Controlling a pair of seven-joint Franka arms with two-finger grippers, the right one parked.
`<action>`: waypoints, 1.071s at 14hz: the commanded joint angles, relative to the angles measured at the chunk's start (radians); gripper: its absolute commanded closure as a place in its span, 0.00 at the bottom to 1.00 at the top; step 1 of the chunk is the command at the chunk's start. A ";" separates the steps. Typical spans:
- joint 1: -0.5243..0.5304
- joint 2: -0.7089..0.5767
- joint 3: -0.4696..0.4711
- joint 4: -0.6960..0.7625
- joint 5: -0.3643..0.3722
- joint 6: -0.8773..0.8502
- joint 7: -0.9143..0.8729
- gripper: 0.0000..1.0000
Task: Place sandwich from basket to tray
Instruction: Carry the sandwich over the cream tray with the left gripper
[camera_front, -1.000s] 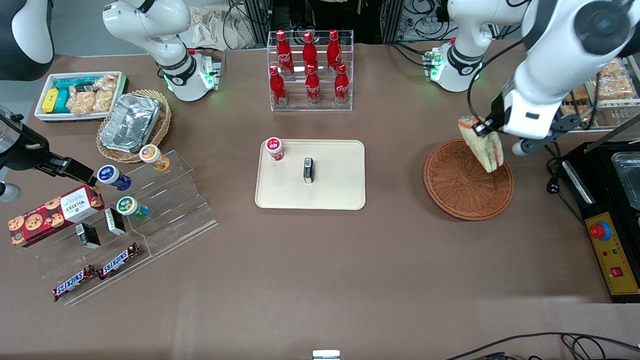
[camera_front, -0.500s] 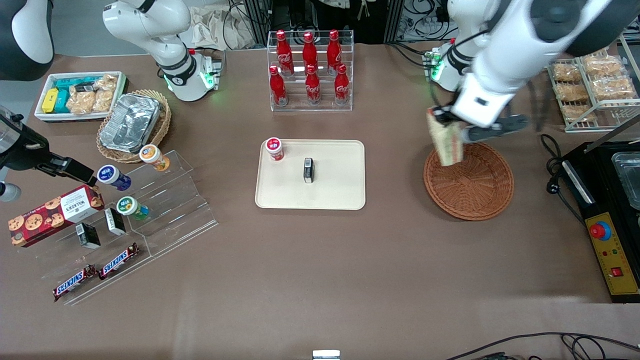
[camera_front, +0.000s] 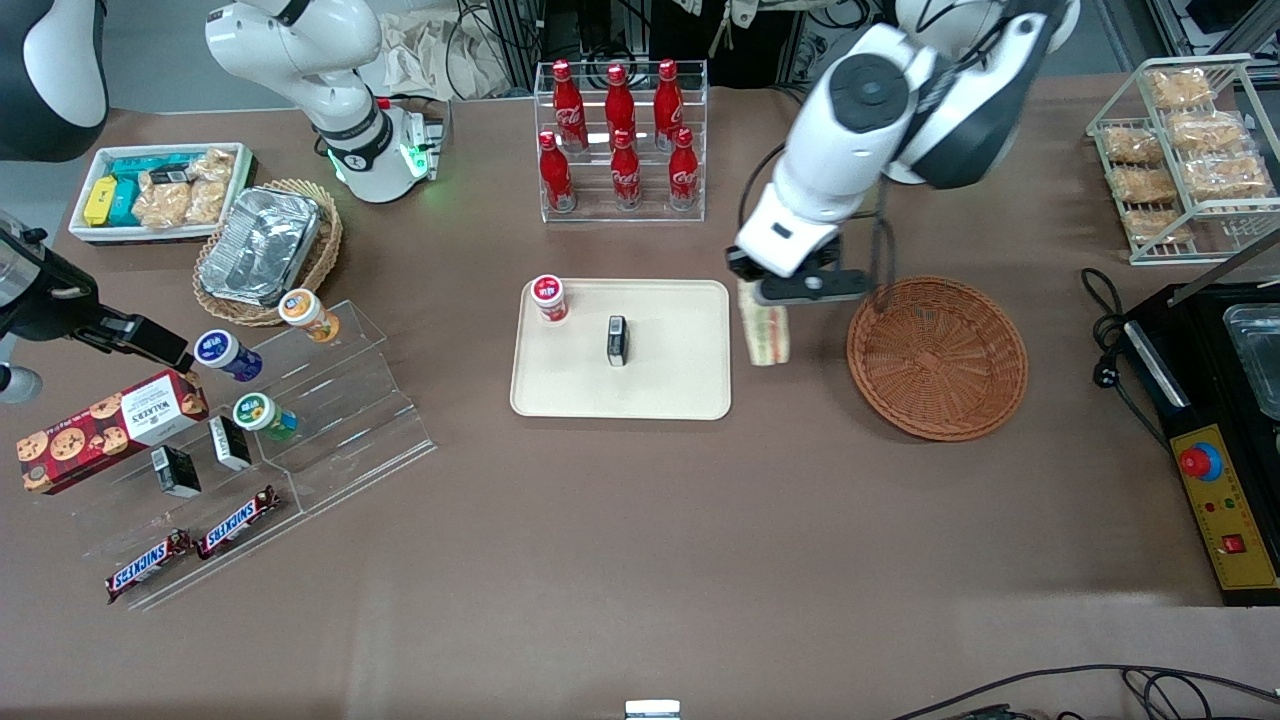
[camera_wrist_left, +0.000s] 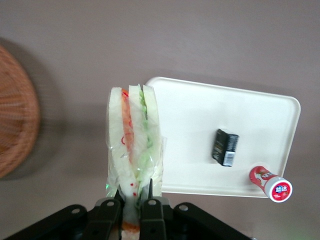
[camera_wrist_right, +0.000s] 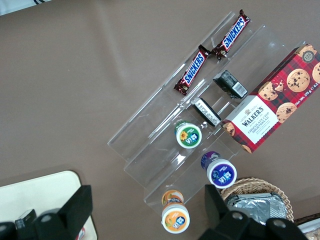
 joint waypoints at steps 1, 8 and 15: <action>-0.082 0.061 0.013 -0.009 0.009 0.103 -0.056 1.00; -0.163 0.211 0.019 -0.112 0.192 0.346 -0.167 1.00; -0.165 0.288 0.022 -0.124 0.253 0.398 -0.212 1.00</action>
